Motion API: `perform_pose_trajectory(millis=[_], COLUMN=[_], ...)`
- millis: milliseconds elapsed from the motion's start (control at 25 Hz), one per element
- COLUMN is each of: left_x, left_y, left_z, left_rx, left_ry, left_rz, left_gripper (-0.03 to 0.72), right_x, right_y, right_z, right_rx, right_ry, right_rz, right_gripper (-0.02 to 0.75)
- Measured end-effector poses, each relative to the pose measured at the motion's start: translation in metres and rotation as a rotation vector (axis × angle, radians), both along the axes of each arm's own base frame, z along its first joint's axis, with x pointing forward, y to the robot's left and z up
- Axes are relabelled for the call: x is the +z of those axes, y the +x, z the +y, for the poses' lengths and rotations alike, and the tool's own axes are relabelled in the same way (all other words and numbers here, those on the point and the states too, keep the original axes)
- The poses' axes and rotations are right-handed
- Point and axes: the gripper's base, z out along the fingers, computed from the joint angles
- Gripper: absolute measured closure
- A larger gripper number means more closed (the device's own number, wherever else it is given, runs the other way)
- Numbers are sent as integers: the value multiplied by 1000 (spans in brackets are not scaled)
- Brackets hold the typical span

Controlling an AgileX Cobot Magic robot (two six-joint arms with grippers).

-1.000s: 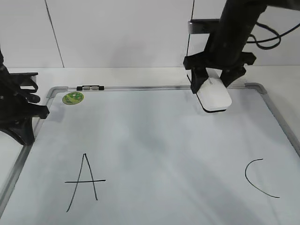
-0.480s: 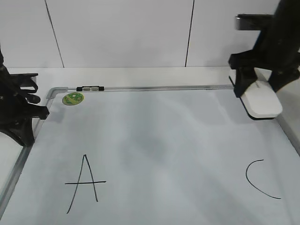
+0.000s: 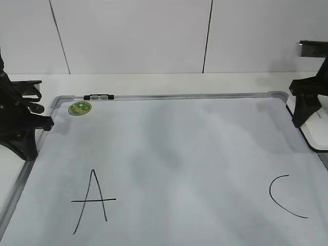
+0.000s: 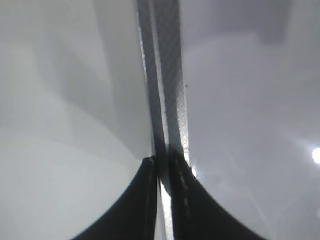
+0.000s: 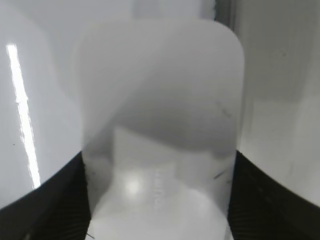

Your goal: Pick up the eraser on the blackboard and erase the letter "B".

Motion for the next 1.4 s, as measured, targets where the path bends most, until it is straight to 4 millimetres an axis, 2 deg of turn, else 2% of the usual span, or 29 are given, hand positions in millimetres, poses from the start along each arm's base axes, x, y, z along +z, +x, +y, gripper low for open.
perform_pose_trajectory(millis=[240,480,1400], left_x=[0,0,0], left_y=[0,0,0], left_z=[0,0,0], left_rx=[1,1,1], left_ry=[-2,-2,-2], left_rz=[1,2,5], left_gripper=[660,660,660], right_x=[-23,-36,-66], right_y=[9,13,22], right_z=[2,-2,-4], right_rx=[42,27,27], right_ry=[24,-14,-40], right_rz=[33,58,104], right_gripper=[181,181,181])
